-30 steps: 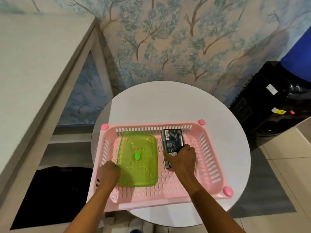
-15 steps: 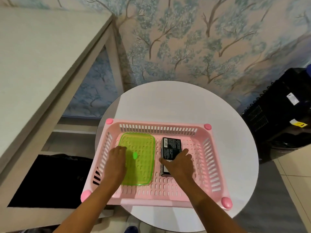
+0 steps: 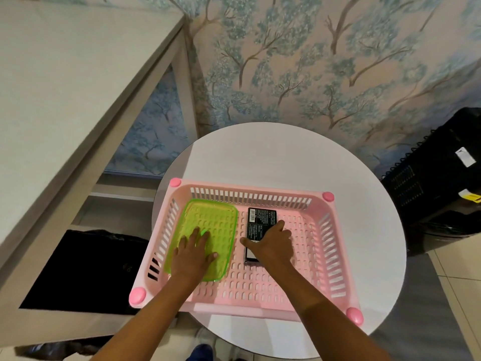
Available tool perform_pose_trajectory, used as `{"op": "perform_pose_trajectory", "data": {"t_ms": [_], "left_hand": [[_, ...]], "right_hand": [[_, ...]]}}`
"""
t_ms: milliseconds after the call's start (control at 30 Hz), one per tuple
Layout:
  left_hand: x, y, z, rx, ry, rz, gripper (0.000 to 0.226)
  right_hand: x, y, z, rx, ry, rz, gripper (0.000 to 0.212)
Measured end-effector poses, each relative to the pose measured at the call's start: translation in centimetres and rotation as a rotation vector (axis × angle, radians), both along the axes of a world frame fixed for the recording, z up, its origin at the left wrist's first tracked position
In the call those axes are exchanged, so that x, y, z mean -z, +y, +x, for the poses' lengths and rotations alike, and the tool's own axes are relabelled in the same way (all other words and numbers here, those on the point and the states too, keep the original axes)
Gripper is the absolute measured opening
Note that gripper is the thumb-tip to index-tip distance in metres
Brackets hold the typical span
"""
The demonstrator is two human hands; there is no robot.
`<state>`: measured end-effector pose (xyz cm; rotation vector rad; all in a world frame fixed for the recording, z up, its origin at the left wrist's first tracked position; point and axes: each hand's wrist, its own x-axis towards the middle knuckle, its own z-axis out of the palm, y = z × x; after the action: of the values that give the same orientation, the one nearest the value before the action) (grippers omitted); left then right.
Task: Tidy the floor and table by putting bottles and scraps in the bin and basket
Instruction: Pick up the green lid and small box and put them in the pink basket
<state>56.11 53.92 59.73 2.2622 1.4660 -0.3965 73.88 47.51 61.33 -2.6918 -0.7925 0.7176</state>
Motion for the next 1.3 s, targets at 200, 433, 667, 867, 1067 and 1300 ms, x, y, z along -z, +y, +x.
{"op": "perform_pose_trajectory", "data": {"t_ms": [200, 433, 667, 867, 1067, 1300], "left_hand": [[-0.3, -0.3, 1.1, -0.077, -0.042, 0.003, 0.057], [-1.5, -0.2, 0.6, -0.113, -0.219, 0.095, 0.050], [-3.6, -2.4, 0.0, -0.209, -0.506, 0.207, 0.026], [-6.3, -5.2, 0.1, -0.240, -0.699, 0.294, 0.021], [-8.4, -8.4, -1.7, -0.275, -0.780, 0.379, 0.019], [-9.7, -12.7, -8.9, -0.426, -0.801, 0.481, 0.021]], "right_hand": [[-0.4, 1.2, -0.9, -0.042, -0.043, -0.010, 0.105], [-1.1, 0.7, -0.9, -0.085, -0.157, -0.055, 0.109], [-2.2, -2.1, -1.6, -0.163, -0.220, 0.251, 0.049], [-3.9, -3.7, -3.0, -0.300, -0.241, 0.517, 0.010], [-6.0, -4.7, -6.4, -0.461, -0.150, 0.740, 0.011], [-7.3, -7.1, -13.4, -0.701, -0.060, 0.838, 0.013]]}}
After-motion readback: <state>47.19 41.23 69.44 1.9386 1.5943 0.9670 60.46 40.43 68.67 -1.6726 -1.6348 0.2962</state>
